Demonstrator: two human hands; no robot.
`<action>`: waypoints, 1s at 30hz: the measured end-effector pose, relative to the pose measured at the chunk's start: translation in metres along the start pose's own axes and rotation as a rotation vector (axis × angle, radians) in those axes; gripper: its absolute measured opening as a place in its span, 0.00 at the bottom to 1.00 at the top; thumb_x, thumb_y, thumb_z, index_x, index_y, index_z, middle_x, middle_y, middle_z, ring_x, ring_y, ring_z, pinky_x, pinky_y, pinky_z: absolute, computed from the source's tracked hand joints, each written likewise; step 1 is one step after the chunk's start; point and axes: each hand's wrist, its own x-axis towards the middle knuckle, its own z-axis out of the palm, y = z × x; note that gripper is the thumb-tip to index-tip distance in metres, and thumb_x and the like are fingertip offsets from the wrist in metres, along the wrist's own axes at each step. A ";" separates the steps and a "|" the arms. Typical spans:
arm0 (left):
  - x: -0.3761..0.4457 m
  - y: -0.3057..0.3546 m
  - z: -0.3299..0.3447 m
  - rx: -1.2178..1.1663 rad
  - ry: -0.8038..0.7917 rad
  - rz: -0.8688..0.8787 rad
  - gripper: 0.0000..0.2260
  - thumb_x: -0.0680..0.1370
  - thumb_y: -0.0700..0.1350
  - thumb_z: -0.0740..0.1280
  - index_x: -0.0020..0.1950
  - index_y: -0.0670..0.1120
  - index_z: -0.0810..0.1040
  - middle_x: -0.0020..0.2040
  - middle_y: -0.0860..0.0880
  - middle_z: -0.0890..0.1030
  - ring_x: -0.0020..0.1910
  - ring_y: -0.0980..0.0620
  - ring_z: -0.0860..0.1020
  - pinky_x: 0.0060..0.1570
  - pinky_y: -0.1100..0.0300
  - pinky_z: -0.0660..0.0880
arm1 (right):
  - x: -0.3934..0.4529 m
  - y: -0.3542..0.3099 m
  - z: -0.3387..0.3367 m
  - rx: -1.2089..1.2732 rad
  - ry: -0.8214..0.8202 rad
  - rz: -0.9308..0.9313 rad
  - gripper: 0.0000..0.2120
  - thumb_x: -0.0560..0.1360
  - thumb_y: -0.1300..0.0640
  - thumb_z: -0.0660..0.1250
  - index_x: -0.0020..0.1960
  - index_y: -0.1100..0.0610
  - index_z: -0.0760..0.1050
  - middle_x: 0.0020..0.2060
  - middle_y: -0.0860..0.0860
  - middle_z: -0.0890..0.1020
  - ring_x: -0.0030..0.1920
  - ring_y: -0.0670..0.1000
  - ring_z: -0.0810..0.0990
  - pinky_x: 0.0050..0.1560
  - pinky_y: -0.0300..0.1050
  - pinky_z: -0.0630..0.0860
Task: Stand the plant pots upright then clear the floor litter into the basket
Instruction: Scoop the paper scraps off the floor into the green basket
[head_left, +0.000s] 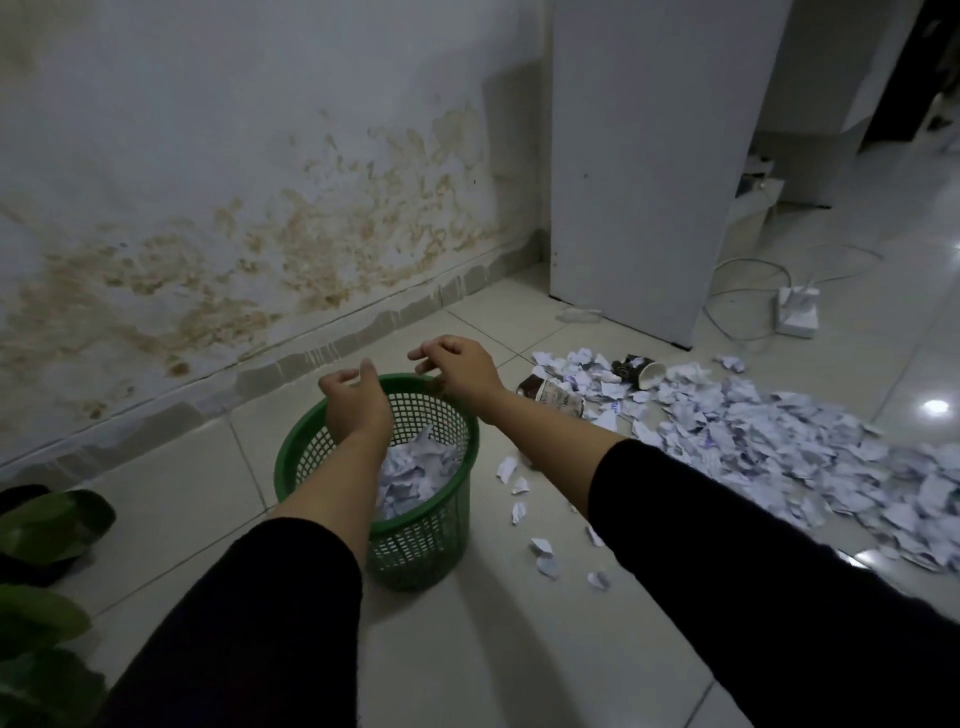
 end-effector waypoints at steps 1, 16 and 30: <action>-0.005 0.008 0.006 -0.026 -0.019 0.023 0.12 0.80 0.53 0.59 0.58 0.46 0.67 0.49 0.46 0.74 0.46 0.45 0.73 0.48 0.53 0.72 | -0.001 -0.005 -0.007 -0.024 0.022 -0.011 0.14 0.81 0.59 0.59 0.53 0.65 0.80 0.44 0.56 0.82 0.38 0.47 0.78 0.33 0.33 0.74; -0.197 -0.027 0.138 -0.069 -0.610 0.339 0.04 0.79 0.45 0.62 0.47 0.45 0.69 0.43 0.47 0.74 0.43 0.47 0.74 0.43 0.59 0.69 | -0.118 0.038 -0.250 -0.357 0.392 0.070 0.11 0.80 0.55 0.61 0.48 0.58 0.80 0.43 0.48 0.83 0.43 0.44 0.81 0.43 0.37 0.75; -0.377 -0.226 0.100 0.828 -1.276 0.896 0.49 0.62 0.77 0.46 0.69 0.55 0.21 0.76 0.47 0.30 0.75 0.48 0.31 0.74 0.51 0.34 | -0.388 0.174 -0.329 -0.215 0.158 1.151 0.35 0.81 0.35 0.47 0.38 0.62 0.79 0.34 0.57 0.82 0.29 0.53 0.80 0.36 0.42 0.75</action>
